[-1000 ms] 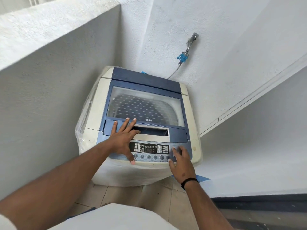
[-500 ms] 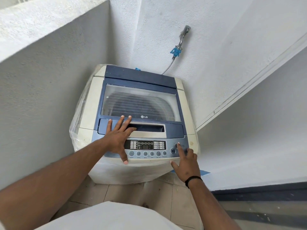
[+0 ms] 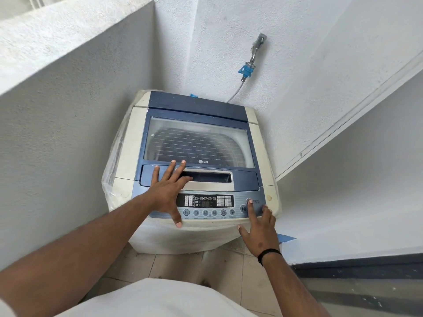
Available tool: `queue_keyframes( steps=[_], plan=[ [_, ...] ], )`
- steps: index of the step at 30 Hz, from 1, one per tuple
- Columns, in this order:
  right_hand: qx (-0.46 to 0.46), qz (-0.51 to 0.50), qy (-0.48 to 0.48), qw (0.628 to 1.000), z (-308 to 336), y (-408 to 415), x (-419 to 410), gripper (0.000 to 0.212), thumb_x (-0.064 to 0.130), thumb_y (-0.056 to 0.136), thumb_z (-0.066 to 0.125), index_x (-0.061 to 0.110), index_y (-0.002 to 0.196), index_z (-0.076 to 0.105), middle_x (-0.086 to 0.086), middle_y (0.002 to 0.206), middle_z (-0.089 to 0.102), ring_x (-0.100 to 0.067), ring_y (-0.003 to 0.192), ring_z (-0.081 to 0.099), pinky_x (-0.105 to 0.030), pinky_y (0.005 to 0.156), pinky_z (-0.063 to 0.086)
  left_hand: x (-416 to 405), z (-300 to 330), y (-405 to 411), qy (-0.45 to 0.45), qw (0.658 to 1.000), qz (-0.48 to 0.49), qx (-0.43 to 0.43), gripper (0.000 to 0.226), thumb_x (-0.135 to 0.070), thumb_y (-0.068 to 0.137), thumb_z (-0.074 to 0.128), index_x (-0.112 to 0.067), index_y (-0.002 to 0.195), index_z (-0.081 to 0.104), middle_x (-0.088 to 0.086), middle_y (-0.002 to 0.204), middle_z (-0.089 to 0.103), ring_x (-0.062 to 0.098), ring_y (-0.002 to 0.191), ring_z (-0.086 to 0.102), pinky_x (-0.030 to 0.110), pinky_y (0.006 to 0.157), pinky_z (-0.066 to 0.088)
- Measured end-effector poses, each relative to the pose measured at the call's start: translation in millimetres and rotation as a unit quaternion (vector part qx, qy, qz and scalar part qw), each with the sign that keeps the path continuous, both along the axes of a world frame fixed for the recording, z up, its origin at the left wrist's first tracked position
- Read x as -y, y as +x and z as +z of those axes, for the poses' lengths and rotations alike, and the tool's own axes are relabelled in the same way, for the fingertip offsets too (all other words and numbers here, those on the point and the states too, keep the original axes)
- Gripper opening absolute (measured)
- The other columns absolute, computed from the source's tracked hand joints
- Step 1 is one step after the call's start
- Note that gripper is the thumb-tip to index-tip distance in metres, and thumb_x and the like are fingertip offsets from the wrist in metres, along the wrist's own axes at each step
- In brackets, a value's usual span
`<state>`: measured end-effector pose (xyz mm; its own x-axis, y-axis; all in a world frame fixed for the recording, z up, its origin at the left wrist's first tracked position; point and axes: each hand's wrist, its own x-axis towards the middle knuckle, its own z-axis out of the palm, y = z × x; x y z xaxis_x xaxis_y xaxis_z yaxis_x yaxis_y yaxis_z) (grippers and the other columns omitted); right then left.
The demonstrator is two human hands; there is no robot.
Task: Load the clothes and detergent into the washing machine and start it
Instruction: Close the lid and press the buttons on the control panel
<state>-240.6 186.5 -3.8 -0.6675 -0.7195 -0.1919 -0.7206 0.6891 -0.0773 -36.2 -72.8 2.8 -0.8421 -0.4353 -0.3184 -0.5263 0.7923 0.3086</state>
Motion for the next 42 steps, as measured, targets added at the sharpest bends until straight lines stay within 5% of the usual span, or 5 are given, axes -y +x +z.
queue_keyframes(
  steps=[12, 19, 28, 39, 42],
  plan=[
    [0.024, -0.006, 0.106, 0.994, 24.3, -17.5, 23.8, 0.073, 0.053, 0.093, 0.051, 0.037, 0.155, 0.016, -0.014, 0.145, 0.023, -0.034, 0.134, 0.029, -0.051, 0.101, 0.045, 1.4, -3.3, 0.0, -0.007, 1.000, -0.002, -0.009, 0.148, -0.082, 0.036, 0.081, -0.034, 0.157, 0.011, -0.002, 0.160, -0.037, 0.026, 0.142, -0.044, 0.066, 0.112, -0.022],
    [0.059, -0.029, 0.076, 0.995, 9.5, 6.0, 8.0, 0.097, 0.052, 0.090, 0.059, 0.038, 0.155, -0.011, -0.013, 0.163, -0.014, -0.034, 0.151, -0.007, -0.055, 0.111, 0.037, 2.7, -7.7, 1.3, -0.009, 1.000, -0.009, -0.019, 0.149, -0.085, 0.034, 0.079, -0.034, 0.157, 0.011, -0.002, 0.161, -0.035, 0.027, 0.143, -0.042, 0.065, 0.112, -0.023],
    [0.031, -0.018, 0.069, 0.997, -3.0, 20.0, -1.2, 0.107, 0.052, 0.088, 0.059, 0.035, 0.151, -0.026, -0.014, 0.159, -0.031, -0.036, 0.149, -0.020, -0.052, 0.104, 0.047, 3.0, -10.2, 1.1, -0.012, 0.999, -0.004, -0.030, 0.148, -0.086, 0.033, 0.078, -0.035, 0.156, 0.014, -0.002, 0.163, -0.031, 0.027, 0.144, -0.040, 0.066, 0.112, -0.023],
    [0.029, -0.022, 0.072, 0.997, -2.1, 21.3, -0.2, 0.107, 0.053, 0.088, 0.060, 0.033, 0.152, -0.023, -0.016, 0.160, -0.028, -0.037, 0.150, -0.018, -0.052, 0.106, 0.045, 2.8, -11.9, 1.2, -0.011, 0.999, -0.002, -0.047, 0.145, -0.086, 0.035, 0.078, -0.035, 0.156, 0.017, -0.001, 0.164, -0.028, 0.027, 0.146, -0.038, 0.064, 0.112, -0.024],
    [0.056, -0.048, 0.045, 0.996, 7.0, 24.5, 4.7, 0.097, 0.049, 0.088, 0.059, 0.029, 0.157, -0.006, -0.018, 0.163, -0.008, -0.038, 0.151, -0.004, -0.050, 0.113, 0.036, 2.0, -11.2, 1.2, -0.012, 0.999, -0.002, -0.046, 0.144, -0.085, 0.036, 0.079, -0.035, 0.156, 0.017, -0.001, 0.164, -0.028, 0.027, 0.146, -0.037, 0.064, 0.112, -0.024]
  ],
)
